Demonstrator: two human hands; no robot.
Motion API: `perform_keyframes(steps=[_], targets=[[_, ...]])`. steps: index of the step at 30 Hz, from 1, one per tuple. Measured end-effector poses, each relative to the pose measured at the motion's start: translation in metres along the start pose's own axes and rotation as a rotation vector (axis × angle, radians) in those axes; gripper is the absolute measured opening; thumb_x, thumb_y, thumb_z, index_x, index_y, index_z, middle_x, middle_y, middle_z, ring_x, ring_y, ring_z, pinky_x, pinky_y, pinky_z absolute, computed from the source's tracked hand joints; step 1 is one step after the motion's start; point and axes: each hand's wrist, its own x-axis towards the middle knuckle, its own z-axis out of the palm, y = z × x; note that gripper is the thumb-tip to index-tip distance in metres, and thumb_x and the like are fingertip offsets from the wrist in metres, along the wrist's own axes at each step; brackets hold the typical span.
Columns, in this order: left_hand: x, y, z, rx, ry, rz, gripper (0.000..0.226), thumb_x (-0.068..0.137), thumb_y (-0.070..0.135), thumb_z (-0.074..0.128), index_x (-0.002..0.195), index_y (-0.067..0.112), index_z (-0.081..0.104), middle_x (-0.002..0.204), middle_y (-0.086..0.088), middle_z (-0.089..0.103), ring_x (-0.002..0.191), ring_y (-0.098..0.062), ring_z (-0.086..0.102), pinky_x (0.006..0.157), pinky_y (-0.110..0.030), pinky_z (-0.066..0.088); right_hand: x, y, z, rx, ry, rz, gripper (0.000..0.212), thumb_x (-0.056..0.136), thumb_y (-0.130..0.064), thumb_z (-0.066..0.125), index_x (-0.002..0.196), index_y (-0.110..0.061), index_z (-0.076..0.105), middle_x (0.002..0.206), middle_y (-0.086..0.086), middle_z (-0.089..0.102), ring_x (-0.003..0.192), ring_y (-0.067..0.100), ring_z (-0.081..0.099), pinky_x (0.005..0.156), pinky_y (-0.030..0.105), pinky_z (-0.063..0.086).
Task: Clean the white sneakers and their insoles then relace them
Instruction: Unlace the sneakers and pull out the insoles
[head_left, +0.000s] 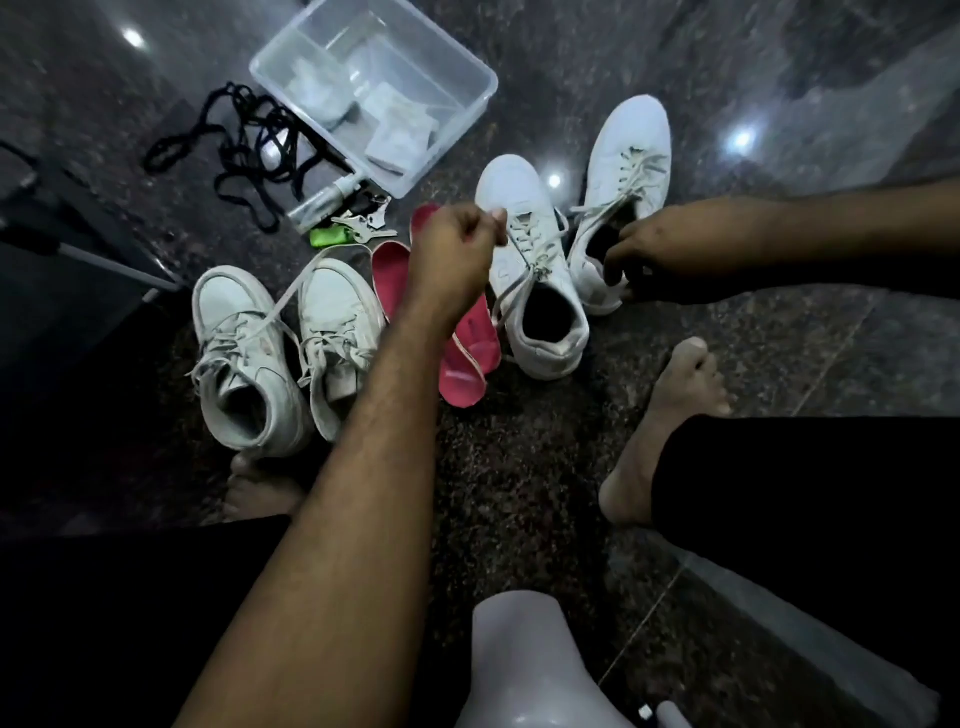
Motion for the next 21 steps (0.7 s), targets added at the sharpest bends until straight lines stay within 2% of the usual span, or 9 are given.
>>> perform_keyframes(steps=[2,4,7,9,12,15,17,19,21], targets=[[-0.003,0.009,0.003,-0.360,-0.021,0.002,0.032,0.105,0.022,0.050,0.076,0.014,0.060,0.069,0.008,0.068,0.057,0.004,0.059,0.061,-0.020,0.046,-0.008,-0.008,0.007,-0.029,-0.018,-0.020,0.026,0.095,-0.034,0.061,0.116,-0.020,0.065,0.107,0.004,0.064,0.092,0.026,0.062,0.070,0.032,0.043],[-0.008,0.005,0.006,-0.641,-0.041,-0.061,0.031,0.107,0.020,0.044,0.079,0.011,0.054,0.074,-0.007,0.070,0.070,-0.015,0.070,0.068,-0.026,0.054,-0.007,-0.013,0.012,-0.018,-0.023,-0.033,0.027,0.095,-0.037,0.060,0.116,-0.021,0.065,0.105,0.004,0.064,0.090,0.025,0.062,0.070,0.033,0.045],[-0.018,-0.011,0.007,-0.822,-0.014,-0.212,0.030,0.107,0.025,0.044,0.080,0.014,0.050,0.057,0.002,0.055,0.050,-0.015,0.055,0.063,-0.036,0.055,0.007,-0.018,0.013,-0.027,-0.036,-0.057,0.027,0.094,-0.037,0.061,0.115,-0.021,0.064,0.106,0.003,0.063,0.093,0.024,0.061,0.071,0.030,0.042],[-0.022,-0.018,0.004,-0.819,0.077,-0.265,0.030,0.107,0.028,0.044,0.080,0.016,0.047,0.056,0.004,0.045,0.042,-0.008,0.039,0.046,-0.026,0.046,0.022,-0.020,0.009,-0.038,-0.026,-0.067,0.028,0.093,-0.037,0.061,0.116,-0.020,0.063,0.107,0.006,0.065,0.095,0.027,0.062,0.077,0.035,0.048],[-0.026,-0.024,-0.011,-0.569,0.186,-0.239,0.032,0.106,0.031,0.045,0.076,0.020,0.046,0.059,0.003,0.046,0.041,-0.007,0.032,0.040,-0.018,0.026,0.040,-0.021,0.002,-0.017,0.044,-0.062,0.036,0.092,-0.038,0.062,0.124,-0.019,0.061,0.108,0.008,0.067,0.099,0.031,0.062,0.084,0.043,0.052],[-0.030,-0.027,-0.025,-0.123,0.213,-0.153,0.032,0.097,0.041,0.051,0.073,0.020,0.052,0.064,0.000,0.058,0.050,-0.014,0.048,0.047,-0.029,0.040,0.052,-0.018,0.000,0.037,0.091,-0.028,0.040,0.094,-0.038,0.062,0.128,-0.017,0.058,0.110,0.007,0.070,0.102,0.032,0.063,0.085,0.040,0.051],[-0.036,-0.028,-0.031,0.232,0.238,-0.111,0.030,0.092,0.049,0.056,0.085,0.020,0.059,0.079,0.001,0.066,0.071,-0.019,0.060,0.066,-0.037,0.052,0.059,-0.011,0.003,0.065,0.100,-0.022,0.041,0.094,-0.035,0.063,0.129,-0.014,0.057,0.111,0.007,0.071,0.104,0.032,0.062,0.084,0.034,0.046],[-0.039,-0.026,-0.031,0.523,0.239,-0.089,0.031,0.090,0.055,0.058,0.099,0.026,0.061,0.094,0.004,0.067,0.087,-0.020,0.062,0.076,-0.039,0.052,0.065,-0.003,0.009,0.085,0.113,-0.023,0.041,0.093,-0.032,0.065,0.129,-0.014,0.058,0.110,0.006,0.071,0.102,0.031,0.063,0.079,0.031,0.041],[-0.035,-0.023,-0.026,0.563,0.156,-0.063,0.035,0.088,0.057,0.061,0.108,0.029,0.064,0.103,0.003,0.066,0.095,-0.020,0.063,0.084,-0.042,0.053,0.070,0.001,0.013,0.147,0.167,-0.049,0.038,0.093,-0.028,0.066,0.127,-0.014,0.060,0.109,0.005,0.071,0.097,0.029,0.064,0.078,0.029,0.041]])
